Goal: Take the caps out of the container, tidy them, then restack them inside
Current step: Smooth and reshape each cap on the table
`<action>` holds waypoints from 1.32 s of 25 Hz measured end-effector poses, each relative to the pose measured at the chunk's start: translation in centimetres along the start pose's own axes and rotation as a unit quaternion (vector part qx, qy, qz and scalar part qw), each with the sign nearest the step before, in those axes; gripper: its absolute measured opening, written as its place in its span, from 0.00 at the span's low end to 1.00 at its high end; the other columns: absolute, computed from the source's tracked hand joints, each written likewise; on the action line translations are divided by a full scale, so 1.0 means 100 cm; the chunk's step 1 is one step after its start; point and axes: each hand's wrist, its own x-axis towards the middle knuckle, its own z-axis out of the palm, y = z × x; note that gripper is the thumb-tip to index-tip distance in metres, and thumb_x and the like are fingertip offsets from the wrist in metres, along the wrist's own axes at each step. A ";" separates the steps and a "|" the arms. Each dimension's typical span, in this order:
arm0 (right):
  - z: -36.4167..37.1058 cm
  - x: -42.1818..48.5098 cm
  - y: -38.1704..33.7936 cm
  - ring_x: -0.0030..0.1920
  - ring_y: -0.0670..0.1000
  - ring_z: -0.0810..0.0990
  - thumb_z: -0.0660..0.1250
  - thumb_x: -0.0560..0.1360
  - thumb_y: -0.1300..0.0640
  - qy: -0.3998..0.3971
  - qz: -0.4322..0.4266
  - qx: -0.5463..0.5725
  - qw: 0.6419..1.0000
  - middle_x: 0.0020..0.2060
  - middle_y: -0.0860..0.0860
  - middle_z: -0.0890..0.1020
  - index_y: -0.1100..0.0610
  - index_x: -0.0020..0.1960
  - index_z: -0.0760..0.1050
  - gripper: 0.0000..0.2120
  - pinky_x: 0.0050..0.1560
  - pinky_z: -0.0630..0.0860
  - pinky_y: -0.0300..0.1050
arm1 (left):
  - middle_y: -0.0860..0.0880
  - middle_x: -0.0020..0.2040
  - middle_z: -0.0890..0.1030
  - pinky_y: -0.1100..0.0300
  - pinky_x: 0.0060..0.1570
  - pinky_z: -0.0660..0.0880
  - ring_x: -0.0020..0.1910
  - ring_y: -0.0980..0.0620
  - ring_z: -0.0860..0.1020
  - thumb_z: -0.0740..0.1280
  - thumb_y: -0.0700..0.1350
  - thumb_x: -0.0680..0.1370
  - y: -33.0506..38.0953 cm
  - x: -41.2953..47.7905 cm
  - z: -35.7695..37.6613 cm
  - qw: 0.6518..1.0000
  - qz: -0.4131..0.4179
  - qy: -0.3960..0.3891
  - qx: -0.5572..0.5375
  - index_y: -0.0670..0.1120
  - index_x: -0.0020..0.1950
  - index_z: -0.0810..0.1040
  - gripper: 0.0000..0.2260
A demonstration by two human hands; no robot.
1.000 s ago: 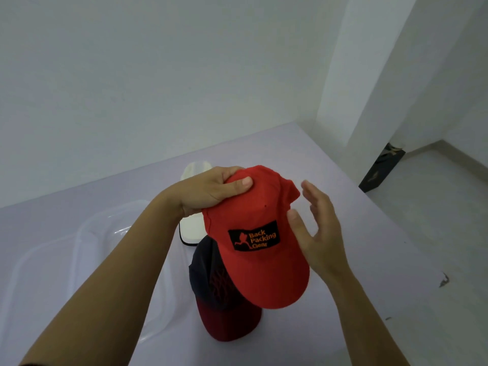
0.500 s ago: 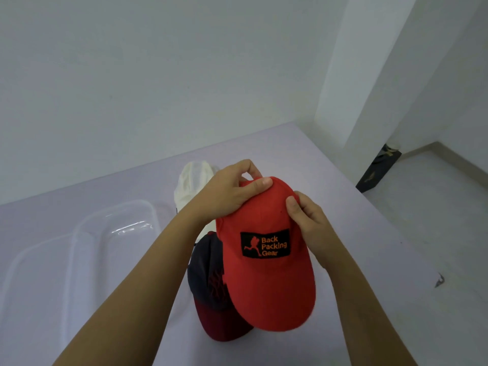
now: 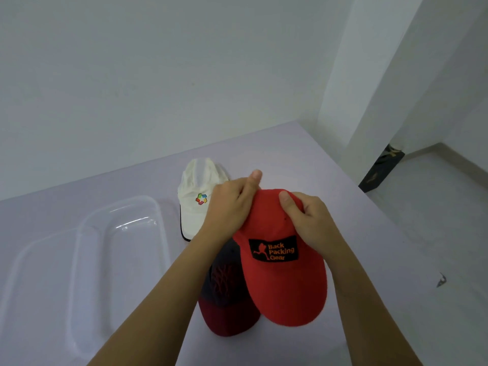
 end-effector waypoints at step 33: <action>0.006 -0.011 0.003 0.25 0.40 0.69 0.57 0.79 0.49 0.148 0.005 0.016 0.989 0.24 0.44 0.69 0.51 0.30 0.69 0.19 0.28 0.67 0.29 | 0.48 0.41 0.83 0.66 0.41 0.75 0.40 0.55 0.80 0.64 0.48 0.78 -0.014 -0.038 -0.008 0.947 -0.126 -0.088 -0.284 0.38 0.51 0.80 0.14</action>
